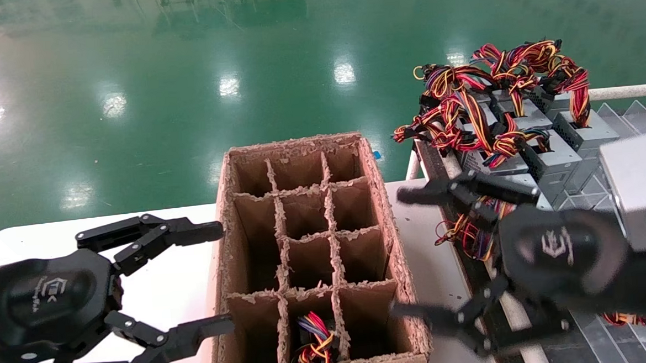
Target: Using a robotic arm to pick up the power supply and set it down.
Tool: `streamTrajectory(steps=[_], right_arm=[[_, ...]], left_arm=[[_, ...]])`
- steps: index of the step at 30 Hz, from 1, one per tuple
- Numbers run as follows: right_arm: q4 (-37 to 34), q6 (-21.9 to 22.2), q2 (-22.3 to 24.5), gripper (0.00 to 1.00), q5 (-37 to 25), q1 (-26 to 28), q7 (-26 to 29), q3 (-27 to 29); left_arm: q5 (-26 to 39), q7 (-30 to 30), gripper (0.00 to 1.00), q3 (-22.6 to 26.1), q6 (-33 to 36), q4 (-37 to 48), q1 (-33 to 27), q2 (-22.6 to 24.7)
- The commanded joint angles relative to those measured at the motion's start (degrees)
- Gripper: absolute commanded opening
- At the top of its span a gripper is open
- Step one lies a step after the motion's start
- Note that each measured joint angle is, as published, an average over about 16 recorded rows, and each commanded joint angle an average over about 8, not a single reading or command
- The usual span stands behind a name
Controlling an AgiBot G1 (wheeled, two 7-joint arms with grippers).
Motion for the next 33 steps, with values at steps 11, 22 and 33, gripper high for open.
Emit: streamTrajectory(steps=[11, 22, 33], right_arm=[[4.39, -0.46, -0.3, 1.0, 4.95, -5.66, 3.11, 0.73], [3.77, -0.43, -0.3, 1.0, 4.23, -4.83, 2.76, 0.7], [3.45, -0.4, -0.27, 1.0, 3.82, -4.43, 2.6, 0.59]], left_arm=[[0.0, 0.0, 1.0, -0.01, -0.01, 0.01, 0.01, -0.01], [0.0, 0.0, 1.0, -0.01, -0.01, 0.01, 0.01, -0.01], [0.0, 0.0, 1.0, -0.01, -0.01, 0.01, 0.01, -0.01]])
